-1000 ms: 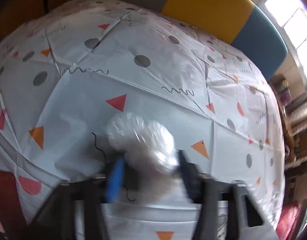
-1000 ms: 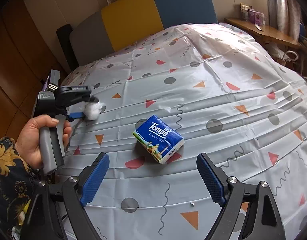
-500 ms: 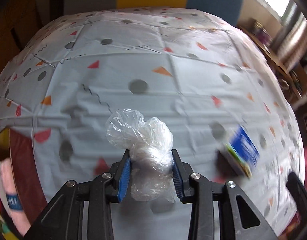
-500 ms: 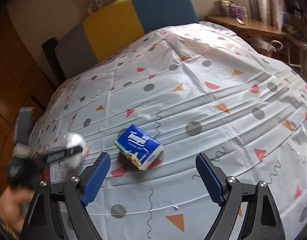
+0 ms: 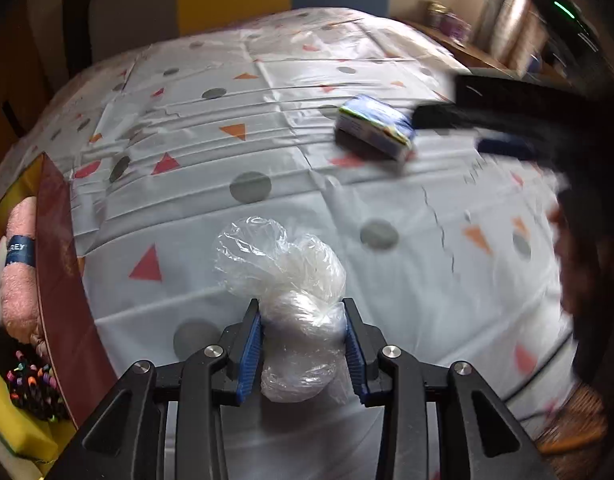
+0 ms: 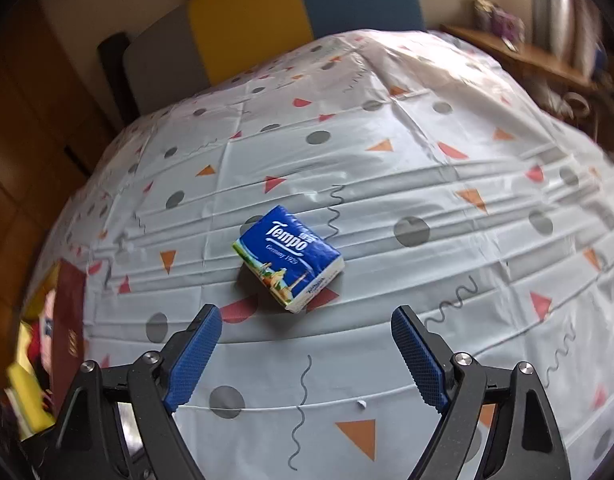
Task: Organize soft objects
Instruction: 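Lift the white puff with the left tool while the right tool grasps the blue Tempo tissue pack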
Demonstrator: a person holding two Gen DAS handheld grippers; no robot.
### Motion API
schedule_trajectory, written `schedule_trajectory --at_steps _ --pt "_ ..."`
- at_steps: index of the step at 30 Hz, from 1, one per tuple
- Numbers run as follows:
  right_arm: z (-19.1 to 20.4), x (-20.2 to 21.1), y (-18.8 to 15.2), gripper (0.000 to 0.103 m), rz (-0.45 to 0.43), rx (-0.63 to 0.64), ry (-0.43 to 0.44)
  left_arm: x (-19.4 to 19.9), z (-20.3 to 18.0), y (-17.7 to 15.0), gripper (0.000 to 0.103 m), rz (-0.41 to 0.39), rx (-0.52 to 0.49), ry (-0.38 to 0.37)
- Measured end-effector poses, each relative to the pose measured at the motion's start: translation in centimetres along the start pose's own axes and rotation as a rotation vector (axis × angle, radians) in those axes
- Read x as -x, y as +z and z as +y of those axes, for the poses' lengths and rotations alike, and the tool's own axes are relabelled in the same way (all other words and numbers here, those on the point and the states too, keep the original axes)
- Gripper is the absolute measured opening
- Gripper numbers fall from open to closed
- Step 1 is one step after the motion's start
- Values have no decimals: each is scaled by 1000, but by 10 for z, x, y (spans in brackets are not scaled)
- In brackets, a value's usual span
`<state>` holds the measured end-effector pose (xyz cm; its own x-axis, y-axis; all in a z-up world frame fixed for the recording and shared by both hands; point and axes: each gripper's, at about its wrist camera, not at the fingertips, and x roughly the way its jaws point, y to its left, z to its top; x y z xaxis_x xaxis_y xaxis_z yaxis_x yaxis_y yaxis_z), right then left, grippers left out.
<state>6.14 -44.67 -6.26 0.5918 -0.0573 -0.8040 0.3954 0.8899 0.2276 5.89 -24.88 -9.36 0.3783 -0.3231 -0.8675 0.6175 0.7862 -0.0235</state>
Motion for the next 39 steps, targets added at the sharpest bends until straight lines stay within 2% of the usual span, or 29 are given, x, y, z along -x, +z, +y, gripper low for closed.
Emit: schedule_trajectory --at_steps 3,6,11,15,17,20,26,27,30,36,39 --pt "7 -8 4 88 26 58 -19 2 -4 -10 37 -24 -43 -2" --pt "20 -20 17 88 30 184 -56 -1 -6 -18 37 -38 -58 0" --pt "39 -55 36 87 84 332 -115 -2 -1 -18 36 -33 -8 -36" --pt "47 -80 38 86 141 396 -134 -2 -1 -19 36 -43 -3 -38" --pt "46 -88 35 62 160 404 -146 -3 0 -19 36 -46 4 -45" --pt "42 -80 30 58 177 344 -99 -3 2 -19 37 -50 16 -59" --pt "54 -51 -19 59 239 382 7 -2 1 -21 36 -67 16 -50" --pt "57 -46 -29 59 240 396 21 -2 0 -21 36 -68 16 -47" --pt "58 -38 -48 56 173 413 11 -1 1 -21 35 -72 23 -43" --pt "54 -33 -58 54 120 445 35 5 1 -24 34 -60 37 -36" --pt "57 -37 -53 54 102 447 44 16 1 -25 34 -74 52 -48"
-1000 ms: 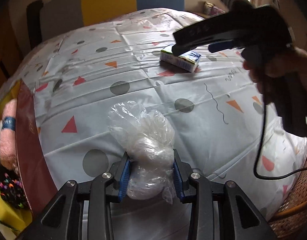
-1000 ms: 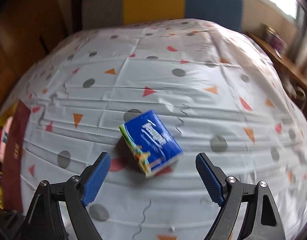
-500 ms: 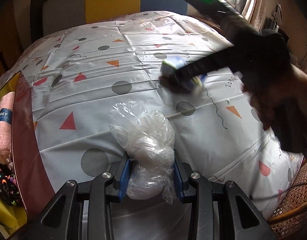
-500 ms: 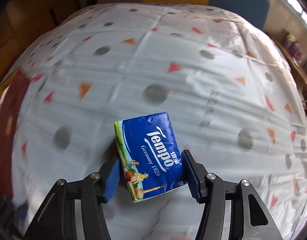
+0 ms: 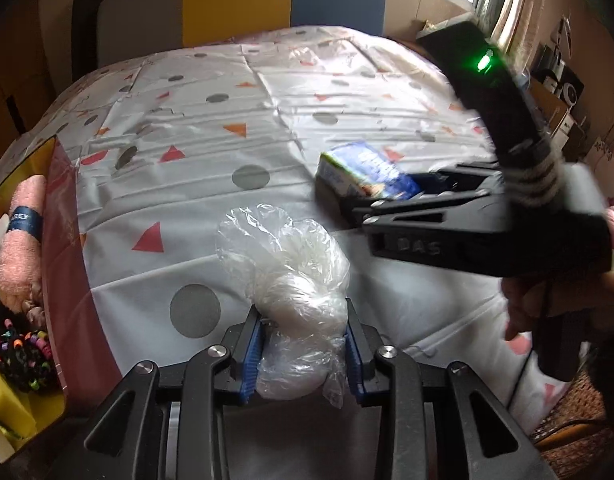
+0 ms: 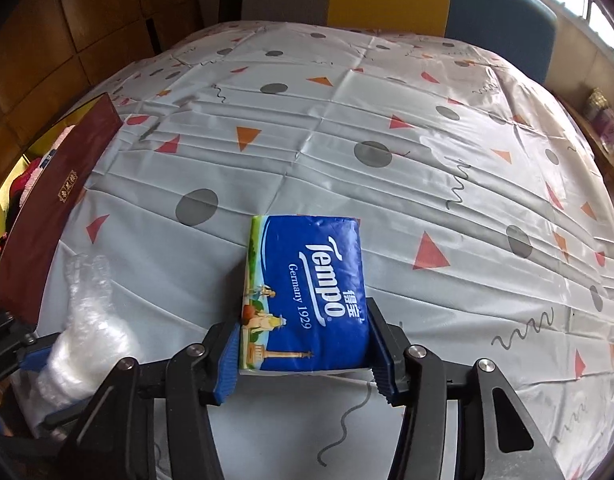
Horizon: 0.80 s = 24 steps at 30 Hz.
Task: Organize soft objects
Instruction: 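Carry the white puff into the gold tray and open the left tool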
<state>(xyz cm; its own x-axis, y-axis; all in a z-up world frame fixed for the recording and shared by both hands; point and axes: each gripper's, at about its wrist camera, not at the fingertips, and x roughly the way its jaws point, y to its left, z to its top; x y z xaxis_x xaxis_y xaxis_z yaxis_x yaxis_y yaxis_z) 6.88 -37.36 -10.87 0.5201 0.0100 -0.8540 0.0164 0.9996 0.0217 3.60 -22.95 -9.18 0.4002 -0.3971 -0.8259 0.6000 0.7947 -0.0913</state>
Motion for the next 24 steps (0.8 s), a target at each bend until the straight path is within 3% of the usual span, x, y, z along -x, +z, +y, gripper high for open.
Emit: schedule_trajectory --at_steps 10,24 --pt "0 0 -3 55 -70 18 -3 43 5 6 34 -75 48 -18" --pt "4 -3 -4 55 -111 4 -37 98 23 11 34 -211 86 43"
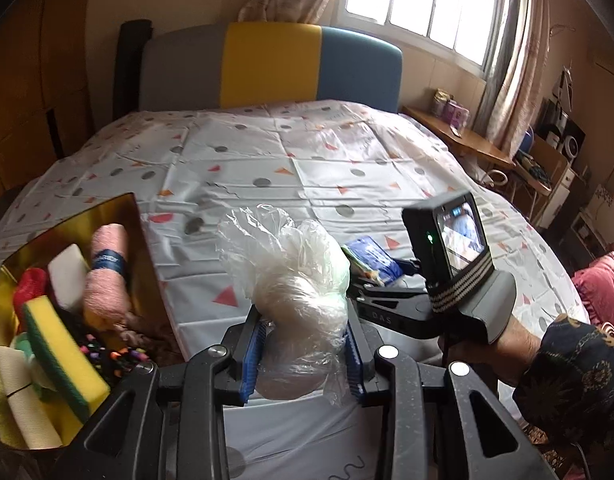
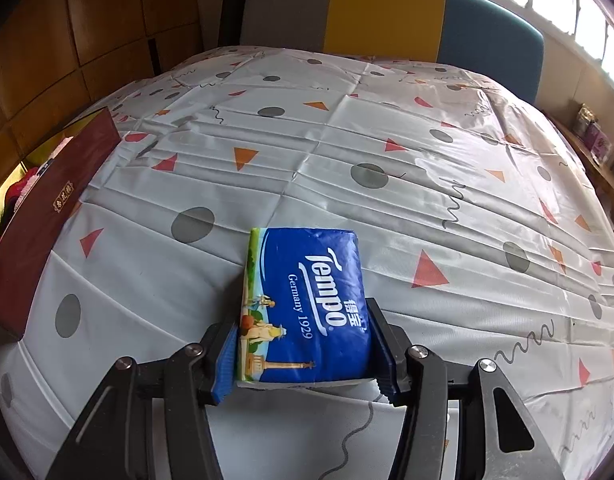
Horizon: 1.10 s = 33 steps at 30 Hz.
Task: Organize soft objects
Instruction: 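Carry the white puff into the gold tray and open the left tool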
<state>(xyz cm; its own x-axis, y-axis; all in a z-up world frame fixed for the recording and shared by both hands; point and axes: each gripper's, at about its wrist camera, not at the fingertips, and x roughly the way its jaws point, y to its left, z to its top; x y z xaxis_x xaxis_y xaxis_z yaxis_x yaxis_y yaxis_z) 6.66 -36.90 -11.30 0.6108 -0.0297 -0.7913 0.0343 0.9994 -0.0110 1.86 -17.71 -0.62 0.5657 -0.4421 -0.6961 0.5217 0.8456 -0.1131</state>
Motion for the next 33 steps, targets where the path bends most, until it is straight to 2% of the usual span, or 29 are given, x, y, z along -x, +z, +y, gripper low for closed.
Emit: schedule_trajectory --at_steps 16,22,25,28,29,33 --pt "0 -1 -1 55 -4 7 -8 23 46 0 34 -32 104 31" --pt "1 -1 -1 55 -3 5 -7 56 91 7 34 -89 204 48" --pt "0 -1 -1 55 -3 7 -8 81 130 9 34 -136 287 84" --pt "1 -1 -1 55 -3 6 -5 104 173 4 34 -165 375 156" --pt "1 -1 0 55 -3 7 -5 113 193 -3 34 -177 410 203" --pt "1 -2 0 55 -3 10 -7 127 244 -31 34 -158 508 318"
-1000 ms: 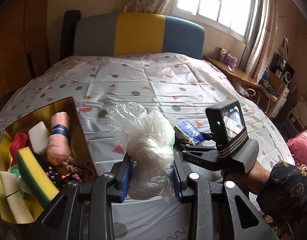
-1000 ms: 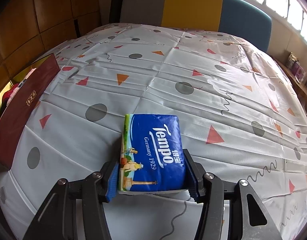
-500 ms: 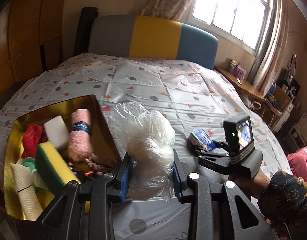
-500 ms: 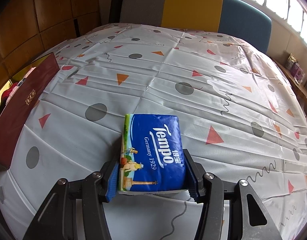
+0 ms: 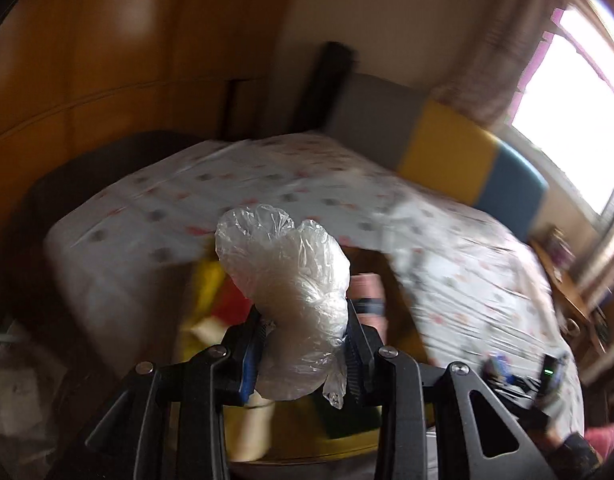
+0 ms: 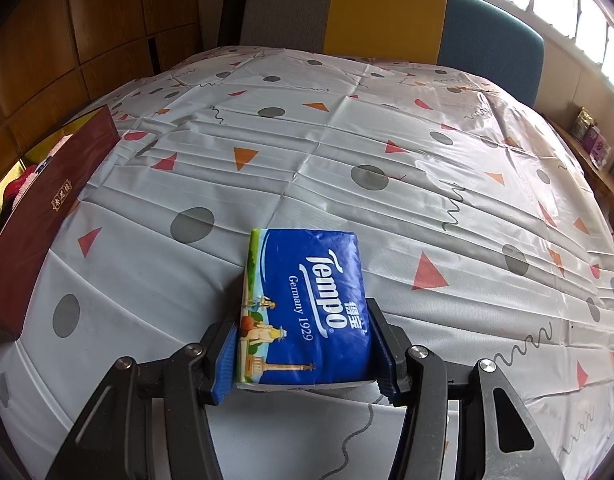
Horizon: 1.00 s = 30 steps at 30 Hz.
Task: Organize soft objects
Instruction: 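Carry the white puff into the gold tray and open the left tool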
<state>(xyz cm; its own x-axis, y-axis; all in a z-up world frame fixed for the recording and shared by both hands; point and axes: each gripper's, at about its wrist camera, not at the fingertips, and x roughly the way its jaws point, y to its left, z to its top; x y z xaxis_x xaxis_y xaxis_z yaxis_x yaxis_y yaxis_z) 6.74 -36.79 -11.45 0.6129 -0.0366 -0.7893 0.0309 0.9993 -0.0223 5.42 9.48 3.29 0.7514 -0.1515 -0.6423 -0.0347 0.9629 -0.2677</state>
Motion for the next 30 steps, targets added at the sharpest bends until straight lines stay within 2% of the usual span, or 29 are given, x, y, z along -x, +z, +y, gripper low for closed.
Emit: schedule_trajectory --at_steps 3,6,10,13,18,20,22,25,27,30 --pt "0 0 1 55 0 2 0 -10 31 -9 34 47 65 36" --pt "0 -1 1 56 1 5 -3 -26 36 -16 34 102 89 15" --pt "1 -1 1 56 1 7 -7 -54 19 -7 34 129 78 -36" --pt "1 -1 1 56 1 7 -7 -74 -1 2 35 140 37 -33" --pt "0 -1 0 56 1 6 -7 -128 -15 9 36 243 23 -31" --pt "0 -1 0 56 1 6 -7 -145 -11 5 36 278 27 8" --pt "0 -1 0 56 0 6 -6 -160 -9 -1 37 330 13 15" --pt "0 -2 1 56 0 4 -4 -162 -4 -7 50 342 37 4" --pt "0 -2 1 56 0 3 -5 -158 -1 -8 65 333 42 15" --pt "1 -2 2 56 2 5 -11 -143 0 -8 66 301 36 15"
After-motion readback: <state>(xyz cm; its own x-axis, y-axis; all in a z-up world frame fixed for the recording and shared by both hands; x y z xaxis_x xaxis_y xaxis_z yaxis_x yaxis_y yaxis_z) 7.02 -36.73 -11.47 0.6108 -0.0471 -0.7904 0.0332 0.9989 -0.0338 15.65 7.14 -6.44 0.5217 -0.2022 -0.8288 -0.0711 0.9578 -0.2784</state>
